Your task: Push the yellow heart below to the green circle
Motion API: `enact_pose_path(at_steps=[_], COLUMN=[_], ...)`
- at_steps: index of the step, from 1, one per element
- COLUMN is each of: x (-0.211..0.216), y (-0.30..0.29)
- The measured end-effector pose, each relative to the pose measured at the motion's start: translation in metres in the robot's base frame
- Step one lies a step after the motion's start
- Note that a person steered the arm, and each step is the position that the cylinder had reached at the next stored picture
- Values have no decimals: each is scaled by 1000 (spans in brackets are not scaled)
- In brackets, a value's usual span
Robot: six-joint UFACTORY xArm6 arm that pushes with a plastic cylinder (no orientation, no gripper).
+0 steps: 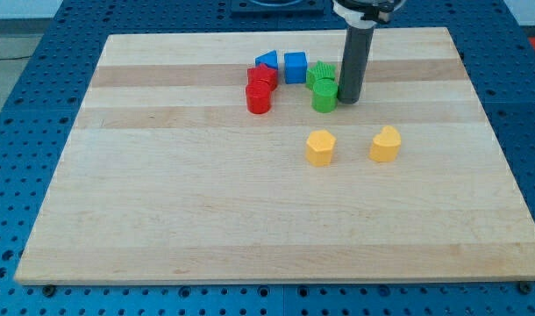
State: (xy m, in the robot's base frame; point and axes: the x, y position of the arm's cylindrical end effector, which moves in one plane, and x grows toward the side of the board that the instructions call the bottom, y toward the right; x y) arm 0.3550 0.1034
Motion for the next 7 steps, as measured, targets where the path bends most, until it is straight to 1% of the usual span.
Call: enact_pose_path(at_steps=[3,4,5,6,7], x=[0,0,3,46,107], y=[-8,-3,49,104,118])
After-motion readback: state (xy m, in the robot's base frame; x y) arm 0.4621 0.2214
